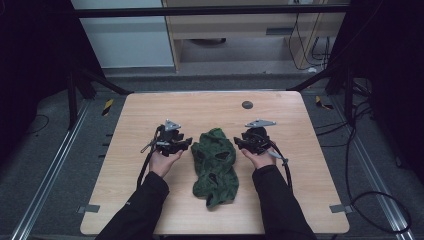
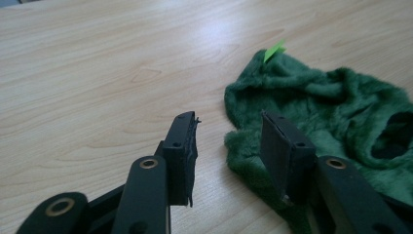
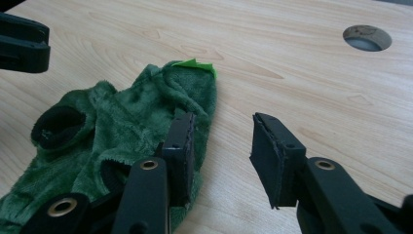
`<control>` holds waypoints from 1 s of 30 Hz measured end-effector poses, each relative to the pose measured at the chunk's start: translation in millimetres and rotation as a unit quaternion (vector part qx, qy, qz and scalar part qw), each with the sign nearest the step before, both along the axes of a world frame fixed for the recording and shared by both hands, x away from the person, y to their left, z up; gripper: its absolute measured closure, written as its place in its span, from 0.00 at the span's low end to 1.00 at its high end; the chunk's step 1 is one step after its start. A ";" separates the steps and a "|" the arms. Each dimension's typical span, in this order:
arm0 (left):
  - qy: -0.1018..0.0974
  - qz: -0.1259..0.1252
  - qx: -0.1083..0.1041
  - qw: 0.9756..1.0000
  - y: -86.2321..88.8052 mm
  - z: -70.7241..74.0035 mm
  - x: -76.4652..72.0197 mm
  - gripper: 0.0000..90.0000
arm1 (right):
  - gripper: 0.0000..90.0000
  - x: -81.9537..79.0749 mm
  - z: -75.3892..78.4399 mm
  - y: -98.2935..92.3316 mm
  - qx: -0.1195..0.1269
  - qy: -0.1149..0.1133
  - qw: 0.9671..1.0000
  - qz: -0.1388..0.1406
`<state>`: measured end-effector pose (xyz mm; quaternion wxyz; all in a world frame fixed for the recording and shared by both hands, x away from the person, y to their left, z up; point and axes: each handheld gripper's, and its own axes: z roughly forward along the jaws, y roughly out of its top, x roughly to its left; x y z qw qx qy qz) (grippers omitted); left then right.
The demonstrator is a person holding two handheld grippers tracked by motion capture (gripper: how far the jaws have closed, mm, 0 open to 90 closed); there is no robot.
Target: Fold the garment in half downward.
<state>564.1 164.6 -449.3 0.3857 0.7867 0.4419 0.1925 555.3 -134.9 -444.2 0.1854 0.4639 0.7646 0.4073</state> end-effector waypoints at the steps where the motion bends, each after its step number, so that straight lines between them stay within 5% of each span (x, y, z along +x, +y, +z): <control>1: 0.000 0.000 0.000 1.000 0.0 0.0 0.0 0.64 | 0.67 0.0 0.0 0.0 0.000 0.000 1.000 0.000; 21: 0.059 -0.024 0.023 0.998 -18.9 -28.6 22.9 0.64 | 0.68 16.6 -21.5 19.8 -0.005 0.029 0.999 0.014; 30: 0.093 -0.031 0.016 0.995 -19.9 -36.2 25.8 0.75 | 0.73 23.4 -35.4 23.7 -0.012 0.052 0.998 0.019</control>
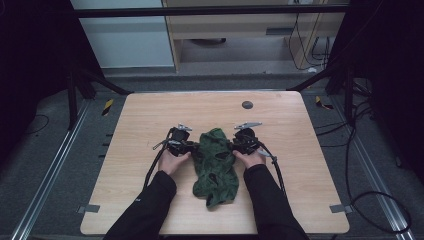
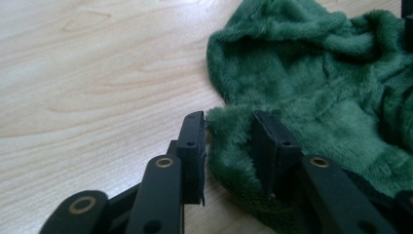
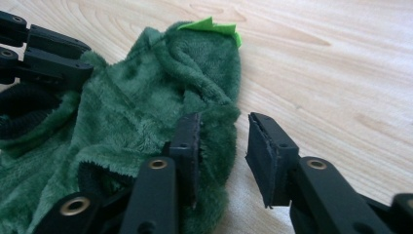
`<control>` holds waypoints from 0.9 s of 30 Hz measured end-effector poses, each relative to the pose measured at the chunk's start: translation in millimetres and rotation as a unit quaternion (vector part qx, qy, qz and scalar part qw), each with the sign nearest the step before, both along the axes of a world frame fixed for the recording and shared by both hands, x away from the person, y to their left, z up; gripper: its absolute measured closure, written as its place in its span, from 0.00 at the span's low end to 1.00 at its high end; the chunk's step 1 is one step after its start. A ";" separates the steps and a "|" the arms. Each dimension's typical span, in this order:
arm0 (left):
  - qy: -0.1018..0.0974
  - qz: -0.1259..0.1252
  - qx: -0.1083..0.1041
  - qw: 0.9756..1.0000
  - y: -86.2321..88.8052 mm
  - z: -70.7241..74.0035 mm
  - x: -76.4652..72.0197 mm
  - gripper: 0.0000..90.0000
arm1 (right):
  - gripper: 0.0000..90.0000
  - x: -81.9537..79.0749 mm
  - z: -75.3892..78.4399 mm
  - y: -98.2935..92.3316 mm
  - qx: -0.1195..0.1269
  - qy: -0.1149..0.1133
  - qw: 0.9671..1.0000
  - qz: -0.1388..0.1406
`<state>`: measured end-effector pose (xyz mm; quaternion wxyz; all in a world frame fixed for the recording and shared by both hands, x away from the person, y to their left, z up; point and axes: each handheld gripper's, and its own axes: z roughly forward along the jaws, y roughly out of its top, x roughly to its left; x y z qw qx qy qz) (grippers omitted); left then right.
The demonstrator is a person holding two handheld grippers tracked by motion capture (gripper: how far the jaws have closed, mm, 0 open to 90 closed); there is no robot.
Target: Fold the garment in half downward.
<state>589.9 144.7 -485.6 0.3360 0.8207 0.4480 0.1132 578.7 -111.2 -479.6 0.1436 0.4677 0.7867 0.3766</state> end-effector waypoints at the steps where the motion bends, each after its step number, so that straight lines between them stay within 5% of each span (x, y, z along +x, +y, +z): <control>1: 0.004 0.001 0.000 1.000 -0.7 -0.3 -0.5 0.77 | 0.75 0.3 -1.0 0.0 0.000 0.002 1.000 0.002; 15: 0.011 0.005 0.008 1.000 -8.1 -1.1 -2.8 0.93 | 0.91 2.8 -9.3 3.1 -0.005 0.029 1.000 0.009; 27: -0.036 -0.006 -0.010 0.999 -4.5 24.6 -12.1 0.95 | 0.98 -0.4 2.5 -0.9 0.012 0.010 1.000 0.010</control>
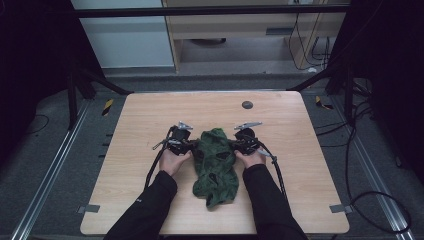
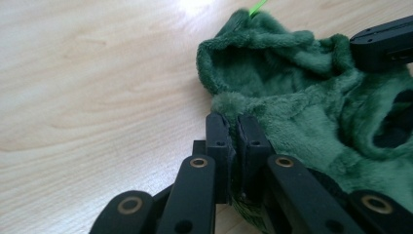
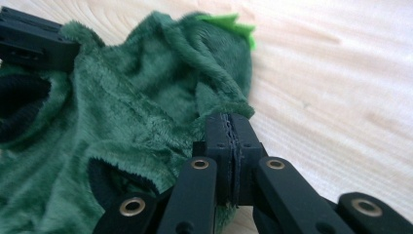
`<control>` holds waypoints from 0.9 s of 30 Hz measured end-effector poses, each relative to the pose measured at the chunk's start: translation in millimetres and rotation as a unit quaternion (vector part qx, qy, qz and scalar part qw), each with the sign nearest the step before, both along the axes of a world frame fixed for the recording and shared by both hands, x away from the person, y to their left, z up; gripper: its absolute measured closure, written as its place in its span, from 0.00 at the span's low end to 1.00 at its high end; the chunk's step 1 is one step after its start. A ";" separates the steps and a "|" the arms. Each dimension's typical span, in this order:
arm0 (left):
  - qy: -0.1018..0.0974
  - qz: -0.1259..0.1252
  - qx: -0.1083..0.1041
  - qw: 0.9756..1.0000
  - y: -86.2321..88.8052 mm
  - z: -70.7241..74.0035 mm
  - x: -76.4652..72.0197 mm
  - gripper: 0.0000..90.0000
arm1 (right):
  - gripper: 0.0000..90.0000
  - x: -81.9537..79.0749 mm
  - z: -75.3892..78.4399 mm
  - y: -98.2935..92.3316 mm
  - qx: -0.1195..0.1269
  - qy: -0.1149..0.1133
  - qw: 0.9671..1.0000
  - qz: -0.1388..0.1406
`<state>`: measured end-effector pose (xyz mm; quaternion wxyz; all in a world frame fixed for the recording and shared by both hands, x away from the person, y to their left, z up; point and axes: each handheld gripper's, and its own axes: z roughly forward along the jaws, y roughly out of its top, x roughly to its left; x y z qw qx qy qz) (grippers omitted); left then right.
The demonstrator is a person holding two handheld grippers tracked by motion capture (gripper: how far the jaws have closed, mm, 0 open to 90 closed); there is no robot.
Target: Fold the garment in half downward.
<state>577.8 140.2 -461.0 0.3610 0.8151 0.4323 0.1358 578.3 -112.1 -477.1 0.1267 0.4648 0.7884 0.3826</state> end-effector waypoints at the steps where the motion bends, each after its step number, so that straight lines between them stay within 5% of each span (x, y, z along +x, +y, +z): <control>1: 0.000 0.000 0.000 1.000 0.0 0.0 0.0 0.95 | 0.98 0.0 0.0 0.0 0.000 0.000 1.000 0.000; 19: -0.072 -0.018 -0.029 0.997 1.9 64.6 -17.3 0.95 | 0.99 -15.5 60.4 -10.3 0.047 -0.082 0.995 0.019; 27: -0.089 -0.030 -0.027 0.995 0.8 75.1 -29.8 0.95 | 0.99 -23.5 71.3 -8.9 0.042 -0.101 0.993 0.032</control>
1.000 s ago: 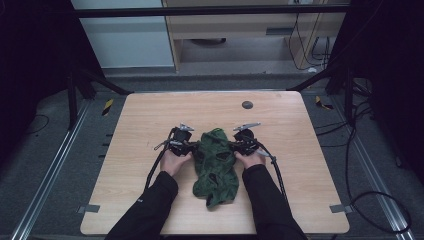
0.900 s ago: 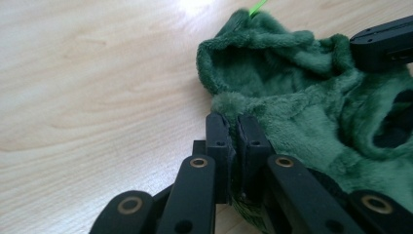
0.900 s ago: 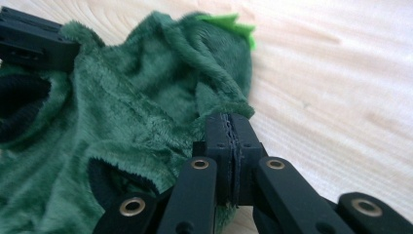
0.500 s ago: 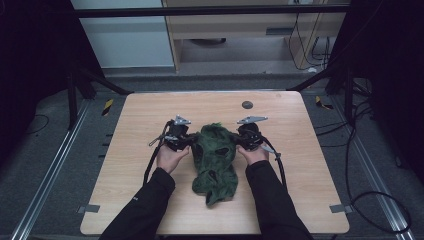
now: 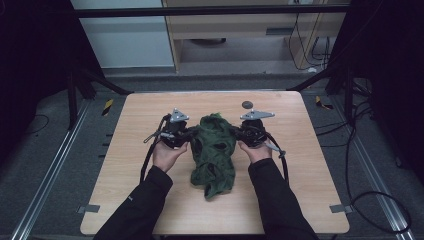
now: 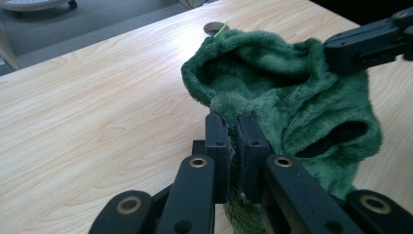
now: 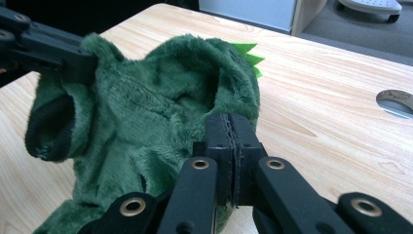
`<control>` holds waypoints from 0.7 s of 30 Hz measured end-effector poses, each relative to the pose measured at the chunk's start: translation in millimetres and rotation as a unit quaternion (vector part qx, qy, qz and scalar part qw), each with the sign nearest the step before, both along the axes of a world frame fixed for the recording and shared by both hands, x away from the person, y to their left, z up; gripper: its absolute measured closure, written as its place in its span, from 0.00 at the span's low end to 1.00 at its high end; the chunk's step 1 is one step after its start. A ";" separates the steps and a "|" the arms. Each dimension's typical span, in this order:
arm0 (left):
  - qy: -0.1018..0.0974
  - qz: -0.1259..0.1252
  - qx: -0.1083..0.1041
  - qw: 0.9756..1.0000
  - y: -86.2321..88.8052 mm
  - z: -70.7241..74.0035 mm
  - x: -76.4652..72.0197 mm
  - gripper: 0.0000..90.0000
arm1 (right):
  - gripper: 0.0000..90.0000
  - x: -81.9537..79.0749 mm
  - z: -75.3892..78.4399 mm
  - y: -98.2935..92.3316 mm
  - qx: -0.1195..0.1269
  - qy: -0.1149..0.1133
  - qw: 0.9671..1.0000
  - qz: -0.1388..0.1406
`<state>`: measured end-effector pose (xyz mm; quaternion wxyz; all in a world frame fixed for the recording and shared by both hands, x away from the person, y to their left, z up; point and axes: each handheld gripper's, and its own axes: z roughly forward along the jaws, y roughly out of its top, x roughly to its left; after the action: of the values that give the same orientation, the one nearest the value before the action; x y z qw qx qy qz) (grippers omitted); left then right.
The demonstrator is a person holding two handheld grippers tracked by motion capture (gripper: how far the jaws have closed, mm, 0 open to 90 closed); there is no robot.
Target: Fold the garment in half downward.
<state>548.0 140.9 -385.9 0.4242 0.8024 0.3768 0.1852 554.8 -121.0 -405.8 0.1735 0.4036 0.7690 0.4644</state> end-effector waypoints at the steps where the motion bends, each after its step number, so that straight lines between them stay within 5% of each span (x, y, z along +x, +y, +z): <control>1: 0.000 0.000 0.000 1.000 0.0 0.0 0.0 0.95 | 0.99 -0.2 -0.1 -0.2 -0.001 -0.002 1.000 0.000; 21: -0.005 -0.015 -0.003 1.000 4.3 2.3 -25.7 0.95 | 0.99 -19.4 6.5 0.0 -0.005 -0.007 1.000 0.026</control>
<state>522.3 145.3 -383.6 0.4314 0.8056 0.3634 0.1815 535.4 -121.0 -399.3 0.1688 0.3797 0.7804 0.4672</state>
